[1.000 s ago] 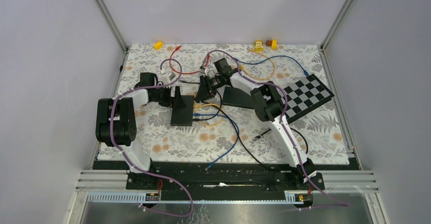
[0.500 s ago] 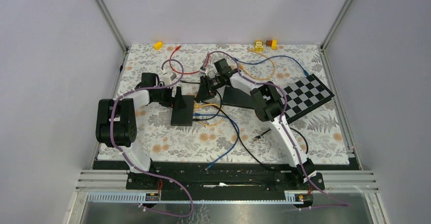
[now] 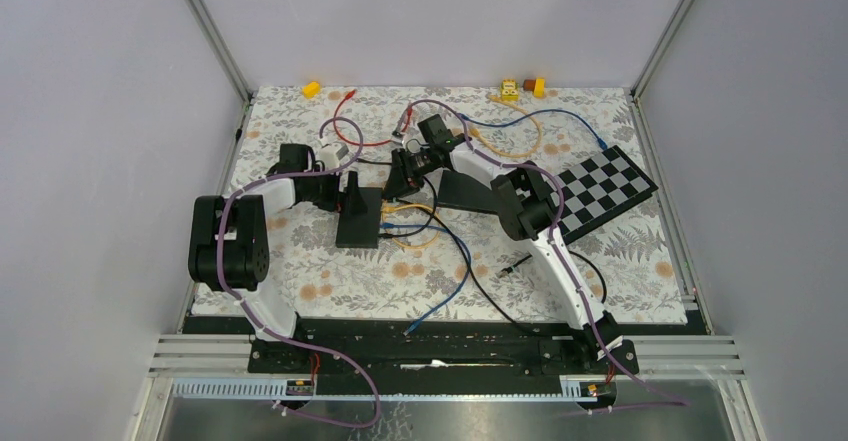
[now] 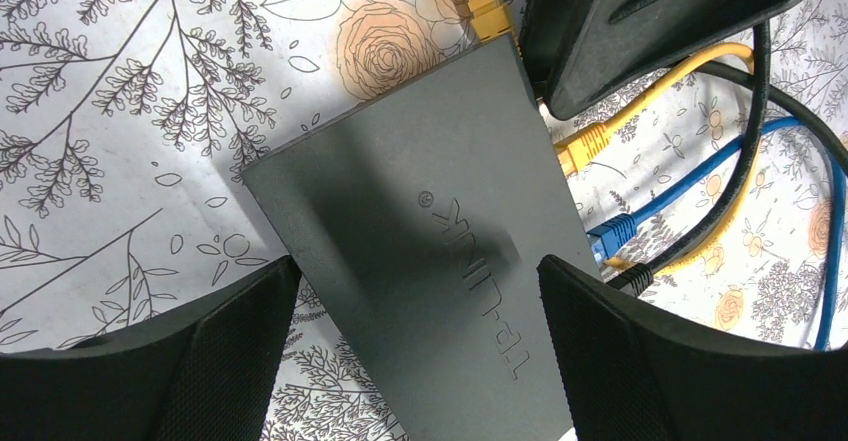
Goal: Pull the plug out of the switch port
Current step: Pull the connector from the switch port.
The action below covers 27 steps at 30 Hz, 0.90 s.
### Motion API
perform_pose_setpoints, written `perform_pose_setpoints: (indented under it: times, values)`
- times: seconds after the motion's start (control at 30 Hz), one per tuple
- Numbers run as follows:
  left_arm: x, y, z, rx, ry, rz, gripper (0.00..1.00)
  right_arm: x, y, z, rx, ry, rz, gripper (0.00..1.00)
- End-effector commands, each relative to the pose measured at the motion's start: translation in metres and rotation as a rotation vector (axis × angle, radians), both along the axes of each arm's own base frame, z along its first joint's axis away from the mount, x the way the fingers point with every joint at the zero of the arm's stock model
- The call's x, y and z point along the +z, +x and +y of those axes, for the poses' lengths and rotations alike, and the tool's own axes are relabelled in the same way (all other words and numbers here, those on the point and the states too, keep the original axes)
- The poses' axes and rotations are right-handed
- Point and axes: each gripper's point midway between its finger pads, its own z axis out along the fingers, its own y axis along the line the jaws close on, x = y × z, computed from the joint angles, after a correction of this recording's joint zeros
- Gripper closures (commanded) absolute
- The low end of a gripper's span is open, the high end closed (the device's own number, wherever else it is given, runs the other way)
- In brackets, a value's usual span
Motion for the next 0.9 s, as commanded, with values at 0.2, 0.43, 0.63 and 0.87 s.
perform_pose_setpoints:
  times: [0.2,0.43,0.63,0.87]
  values:
    - [-0.012,-0.015,-0.002,-0.014,0.048,0.038,0.08,-0.073,-0.008,-0.005,-0.034,-0.187,-0.012,0.65]
    - [-0.01,-0.018,-0.007,-0.044,0.034,0.022,0.08,-0.072,-0.01,-0.005,-0.043,-0.192,0.005,0.73]
    - [-0.004,-0.02,-0.01,-0.066,0.051,-0.035,0.07,-0.072,-0.009,-0.011,-0.082,-0.253,0.01,0.9]
    - [-0.003,-0.02,-0.013,-0.071,0.077,-0.045,0.06,-0.073,-0.003,-0.023,-0.108,-0.355,-0.051,1.0]
